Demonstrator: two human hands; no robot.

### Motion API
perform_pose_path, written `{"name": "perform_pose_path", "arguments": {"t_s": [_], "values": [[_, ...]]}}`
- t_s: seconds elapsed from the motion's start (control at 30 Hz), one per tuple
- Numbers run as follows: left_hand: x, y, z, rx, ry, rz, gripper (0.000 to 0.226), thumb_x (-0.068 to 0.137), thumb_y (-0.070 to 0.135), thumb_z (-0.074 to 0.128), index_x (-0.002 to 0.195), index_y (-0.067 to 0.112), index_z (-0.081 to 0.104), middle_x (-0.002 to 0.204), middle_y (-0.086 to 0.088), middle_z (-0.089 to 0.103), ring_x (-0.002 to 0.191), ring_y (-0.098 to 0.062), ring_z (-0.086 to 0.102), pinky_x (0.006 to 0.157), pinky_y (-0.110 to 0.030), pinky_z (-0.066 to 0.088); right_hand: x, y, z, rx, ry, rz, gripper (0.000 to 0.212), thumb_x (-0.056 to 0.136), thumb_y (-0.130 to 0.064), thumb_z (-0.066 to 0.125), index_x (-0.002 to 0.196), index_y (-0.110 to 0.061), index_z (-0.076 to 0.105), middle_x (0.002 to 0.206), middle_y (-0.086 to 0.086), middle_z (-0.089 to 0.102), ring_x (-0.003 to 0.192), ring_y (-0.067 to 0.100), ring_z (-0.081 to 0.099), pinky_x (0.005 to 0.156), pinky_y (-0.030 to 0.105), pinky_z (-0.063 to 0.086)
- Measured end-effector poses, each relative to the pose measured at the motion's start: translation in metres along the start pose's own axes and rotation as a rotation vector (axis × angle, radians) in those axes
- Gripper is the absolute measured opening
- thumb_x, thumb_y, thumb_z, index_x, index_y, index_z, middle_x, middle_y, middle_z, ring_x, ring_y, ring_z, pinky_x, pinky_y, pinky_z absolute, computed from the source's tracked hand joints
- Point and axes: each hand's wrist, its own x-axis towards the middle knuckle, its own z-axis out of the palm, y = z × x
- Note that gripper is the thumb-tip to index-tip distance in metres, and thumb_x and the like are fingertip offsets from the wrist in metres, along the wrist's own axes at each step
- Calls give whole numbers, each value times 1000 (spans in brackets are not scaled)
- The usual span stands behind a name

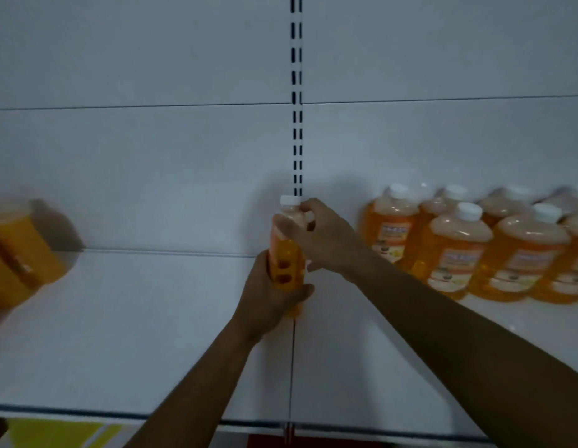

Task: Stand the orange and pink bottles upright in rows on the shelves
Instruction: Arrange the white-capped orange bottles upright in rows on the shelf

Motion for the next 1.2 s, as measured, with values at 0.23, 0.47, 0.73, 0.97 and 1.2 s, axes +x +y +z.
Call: {"name": "perform_pose_path", "arguments": {"t_s": [0.23, 0.47, 0.73, 0.97, 1.2], "values": [[14, 10, 47, -612, -455, -109, 84, 69, 18, 77, 141, 3, 38, 125, -25, 53, 114, -41, 55, 90, -53, 50, -25, 35, -69, 15, 6, -22, 54, 87, -38, 67, 133, -26, 42, 120, -5, 51, 98, 10, 55, 75, 24, 52], [22, 23, 82, -488, -405, -116, 66, 69, 18, 78, 129, 4, 54, 120, -19, 64, 112, -36, 62, 85, -42, 54, -39, 56, -114, -107, 77, -46, 64, 83, -26, 74, 138, -19, 44, 129, 0, 56, 111, 17, 57, 91, 38, 54], [33, 18, 105, 9, -146, 67, 52, 72, 18, 81, 119, 16, 61, 113, 2, 69, 101, -10, 66, 76, -21, 56, -46, 72, -113, -596, 198, -183, 52, 85, -32, 70, 128, -17, 45, 124, 6, 58, 112, 23, 58, 93, 36, 50], [42, 16, 114, 147, -43, 56, 52, 70, 21, 84, 117, 22, 61, 109, 9, 66, 98, -5, 63, 75, -15, 54, -42, 74, -109, -881, 260, -174, 60, 93, -35, 61, 138, -6, 35, 135, 10, 44, 122, 23, 49, 94, 29, 46], [40, 3, 121, 183, 38, -13, 47, 71, 28, 84, 111, 28, 61, 107, 8, 69, 98, -11, 66, 88, -37, 56, -45, 75, -103, -948, 282, -166, 60, 94, -32, 60, 139, -5, 32, 138, 13, 43, 122, 25, 50, 94, 31, 48]]}}
